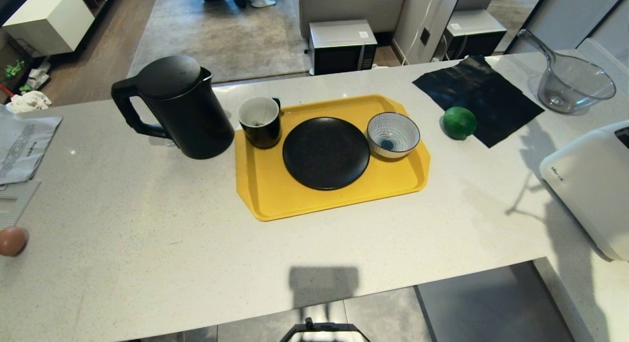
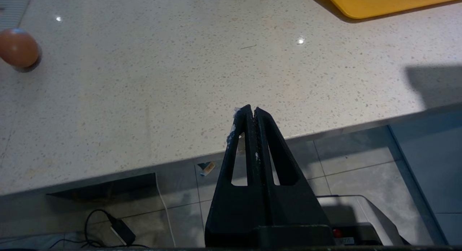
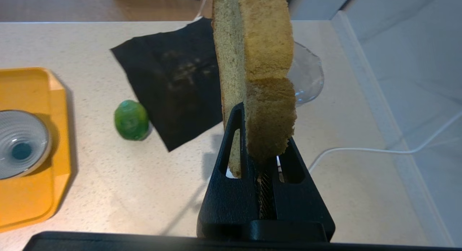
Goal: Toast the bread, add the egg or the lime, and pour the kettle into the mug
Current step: Put the baked bread on a plate
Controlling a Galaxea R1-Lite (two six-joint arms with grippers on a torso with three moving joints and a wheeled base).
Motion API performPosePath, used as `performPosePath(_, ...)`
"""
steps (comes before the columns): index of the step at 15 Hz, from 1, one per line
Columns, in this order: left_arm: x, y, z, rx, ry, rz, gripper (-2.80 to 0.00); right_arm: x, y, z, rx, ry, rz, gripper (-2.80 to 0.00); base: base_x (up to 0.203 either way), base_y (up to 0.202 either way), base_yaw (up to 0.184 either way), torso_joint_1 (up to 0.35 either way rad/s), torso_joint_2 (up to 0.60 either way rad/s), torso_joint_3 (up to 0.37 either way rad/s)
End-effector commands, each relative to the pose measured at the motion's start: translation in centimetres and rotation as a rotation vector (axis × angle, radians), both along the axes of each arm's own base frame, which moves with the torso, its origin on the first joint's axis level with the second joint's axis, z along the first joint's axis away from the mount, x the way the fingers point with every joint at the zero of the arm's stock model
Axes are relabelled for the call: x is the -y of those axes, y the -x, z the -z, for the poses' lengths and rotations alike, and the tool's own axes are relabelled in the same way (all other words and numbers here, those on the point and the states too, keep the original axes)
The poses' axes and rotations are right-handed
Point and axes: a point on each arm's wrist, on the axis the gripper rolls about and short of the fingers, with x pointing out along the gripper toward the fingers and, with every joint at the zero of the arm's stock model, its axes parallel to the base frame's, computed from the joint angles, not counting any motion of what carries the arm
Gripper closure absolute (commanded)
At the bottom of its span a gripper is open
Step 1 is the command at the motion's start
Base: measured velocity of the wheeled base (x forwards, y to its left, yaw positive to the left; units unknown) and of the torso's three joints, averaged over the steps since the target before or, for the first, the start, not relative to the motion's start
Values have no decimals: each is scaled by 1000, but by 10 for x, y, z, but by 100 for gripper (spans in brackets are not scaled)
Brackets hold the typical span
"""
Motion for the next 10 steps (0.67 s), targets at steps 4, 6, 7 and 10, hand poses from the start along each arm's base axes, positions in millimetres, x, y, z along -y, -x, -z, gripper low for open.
performPosePath(4, 0, -1, 5, -14, 0, 0, 0, -10, 3, -1, -3, 11, -185, 0, 0, 0, 0, 0, 0, 0)
performPosePath(6, 0, -1, 5, -14, 0, 0, 0, -17, 5, 2, -33, 2, -362, 0, 0, 0, 0, 0, 0, 0)
performPosePath(7, 0, -1, 5, -14, 0, 0, 0, -23, 6, 5, -56, -9, -466, 0, 0, 0, 0, 0, 0, 0)
performPosePath(10, 0, -1, 5, -14, 0, 0, 0, -47, 1, 13, -125, 16, -625, 0, 0, 0, 0, 0, 0, 0)
